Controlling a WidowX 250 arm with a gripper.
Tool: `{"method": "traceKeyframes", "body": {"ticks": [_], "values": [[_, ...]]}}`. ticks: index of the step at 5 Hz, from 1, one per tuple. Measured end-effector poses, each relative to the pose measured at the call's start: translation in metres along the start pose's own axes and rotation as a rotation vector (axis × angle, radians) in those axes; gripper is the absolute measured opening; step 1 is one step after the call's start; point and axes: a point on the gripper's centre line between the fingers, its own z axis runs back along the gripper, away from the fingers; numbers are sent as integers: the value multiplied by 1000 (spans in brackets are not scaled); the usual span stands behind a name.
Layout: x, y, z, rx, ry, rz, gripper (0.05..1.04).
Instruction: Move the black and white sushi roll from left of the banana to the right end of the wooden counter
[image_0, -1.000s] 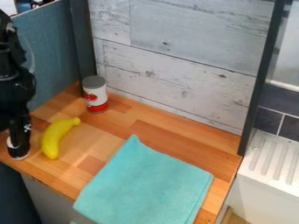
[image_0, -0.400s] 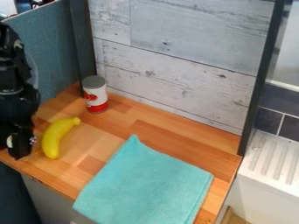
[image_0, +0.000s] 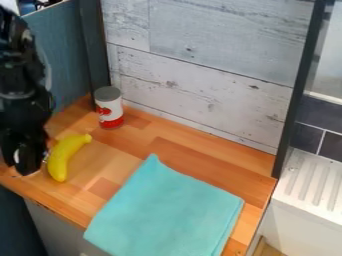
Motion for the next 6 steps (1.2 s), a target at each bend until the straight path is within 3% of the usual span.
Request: {"method": "traceKeyframes", "body": {"ticks": [1,2,3,4,5,6], "values": [[-14,-40,44,29,-23,9,535],[13,-88,81,62,-115,-84,535],[53,-135,95,11,-255,-244,535],[101,-180,76,-36,-270,-401,535],[151,-212,57,-29,-275,-497,534],[181,-226,38,-19,-234,-542,535]]}}
